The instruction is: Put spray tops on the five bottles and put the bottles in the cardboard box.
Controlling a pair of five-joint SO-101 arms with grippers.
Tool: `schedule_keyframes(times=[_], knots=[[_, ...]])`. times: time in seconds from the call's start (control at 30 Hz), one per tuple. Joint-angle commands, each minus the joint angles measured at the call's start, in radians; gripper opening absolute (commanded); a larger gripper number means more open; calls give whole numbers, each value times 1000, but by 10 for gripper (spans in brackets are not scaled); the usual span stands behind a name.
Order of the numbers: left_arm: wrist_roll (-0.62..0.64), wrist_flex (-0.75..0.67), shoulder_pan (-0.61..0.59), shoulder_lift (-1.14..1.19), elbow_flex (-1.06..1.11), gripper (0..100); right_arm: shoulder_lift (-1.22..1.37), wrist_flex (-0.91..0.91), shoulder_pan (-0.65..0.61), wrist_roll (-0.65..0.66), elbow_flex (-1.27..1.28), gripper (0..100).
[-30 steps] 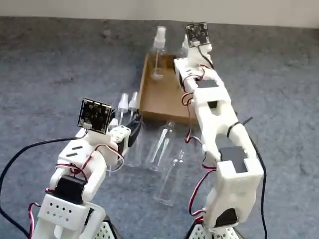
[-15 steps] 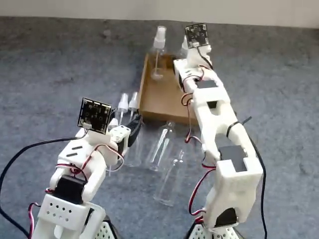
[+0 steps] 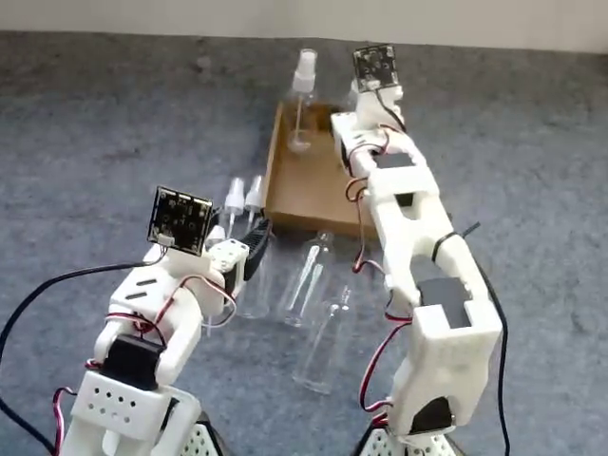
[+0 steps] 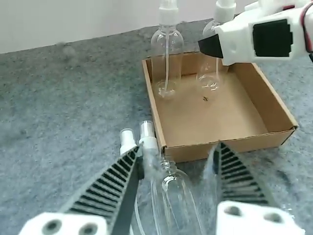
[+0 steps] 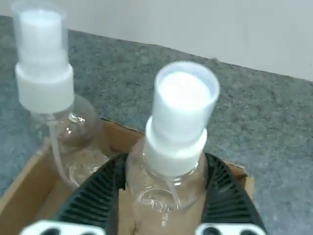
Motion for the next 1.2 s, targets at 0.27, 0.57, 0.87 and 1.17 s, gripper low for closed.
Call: schedule_keyframes(times=[0.27, 0.57, 0.87, 1.17], knots=[[-6, -21, -5, -10, -4, 181, -22, -22, -4, 8, -51, 177], [-6, -20, -5, -10, -4, 181, -22, -22, -15, 9, -51, 209], [-6, -20, -5, -10, -4, 181, -22, -19, -16, 11, -50, 232], [-6, -20, -5, -10, -4, 181, -22, -15, -44, 130, -48, 228]])
